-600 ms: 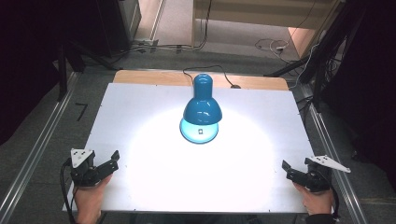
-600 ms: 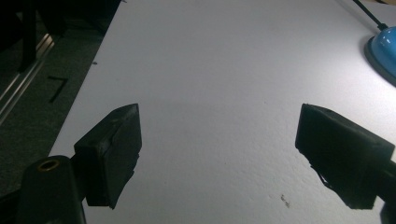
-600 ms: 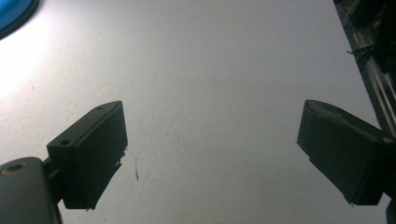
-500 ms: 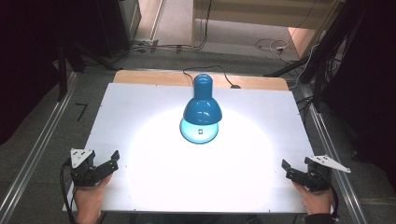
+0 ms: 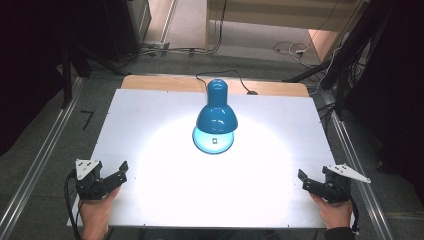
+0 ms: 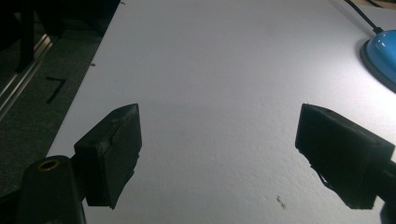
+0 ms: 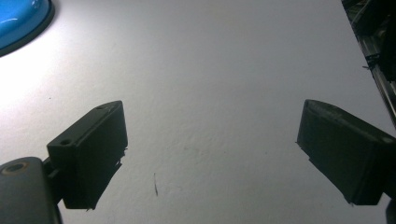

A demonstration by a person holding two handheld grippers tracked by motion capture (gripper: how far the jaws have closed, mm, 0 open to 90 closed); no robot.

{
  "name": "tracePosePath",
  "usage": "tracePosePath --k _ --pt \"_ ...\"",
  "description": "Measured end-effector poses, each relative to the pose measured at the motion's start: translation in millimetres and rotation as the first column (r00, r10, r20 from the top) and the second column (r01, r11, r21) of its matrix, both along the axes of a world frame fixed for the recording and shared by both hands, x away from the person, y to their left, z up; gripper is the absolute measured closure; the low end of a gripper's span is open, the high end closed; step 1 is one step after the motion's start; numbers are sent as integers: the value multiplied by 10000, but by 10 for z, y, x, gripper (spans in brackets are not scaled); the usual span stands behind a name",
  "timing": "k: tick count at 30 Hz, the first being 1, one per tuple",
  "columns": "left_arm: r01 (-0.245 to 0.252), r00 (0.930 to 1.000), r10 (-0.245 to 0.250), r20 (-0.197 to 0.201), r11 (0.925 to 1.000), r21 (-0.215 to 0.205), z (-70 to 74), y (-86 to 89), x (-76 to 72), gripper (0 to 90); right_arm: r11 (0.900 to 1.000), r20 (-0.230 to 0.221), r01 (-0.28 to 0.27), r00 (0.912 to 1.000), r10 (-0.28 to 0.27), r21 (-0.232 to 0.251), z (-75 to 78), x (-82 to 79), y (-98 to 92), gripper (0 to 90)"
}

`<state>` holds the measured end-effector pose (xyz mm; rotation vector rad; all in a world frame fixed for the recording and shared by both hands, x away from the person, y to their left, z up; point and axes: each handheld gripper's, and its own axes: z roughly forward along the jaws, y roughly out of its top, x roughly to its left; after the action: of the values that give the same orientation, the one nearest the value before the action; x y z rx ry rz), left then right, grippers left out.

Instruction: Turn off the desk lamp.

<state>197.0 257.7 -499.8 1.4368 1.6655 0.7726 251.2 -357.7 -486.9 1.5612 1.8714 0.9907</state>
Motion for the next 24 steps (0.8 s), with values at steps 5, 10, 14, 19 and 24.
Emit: tracePosePath --k 5,10,14,19,24 --pt "17 10000 -17 -6 10000 3 -1 1 1 153 10000 18 90 10000 -90 7 4 16 9 74" --pt "29 10000 -29 -33 10000 21 -2 -4 4 153 9999 13 -22 10000 22 117 16 27 35 74" --pt "40 10000 -40 9 10000 -8 6 -9 2 153 9998 5 -108 9999 108 157 23 23 74 74" --pt "145 9999 -145 9 9999 2 18 -24 -22 153 9997 46 -198 9998 198 110 21 48 142 74" --pt "233 9997 -233 -6 9997 18 12 -40 -14 153 9995 -15 -314 9995 314 31 12 98 203 75"
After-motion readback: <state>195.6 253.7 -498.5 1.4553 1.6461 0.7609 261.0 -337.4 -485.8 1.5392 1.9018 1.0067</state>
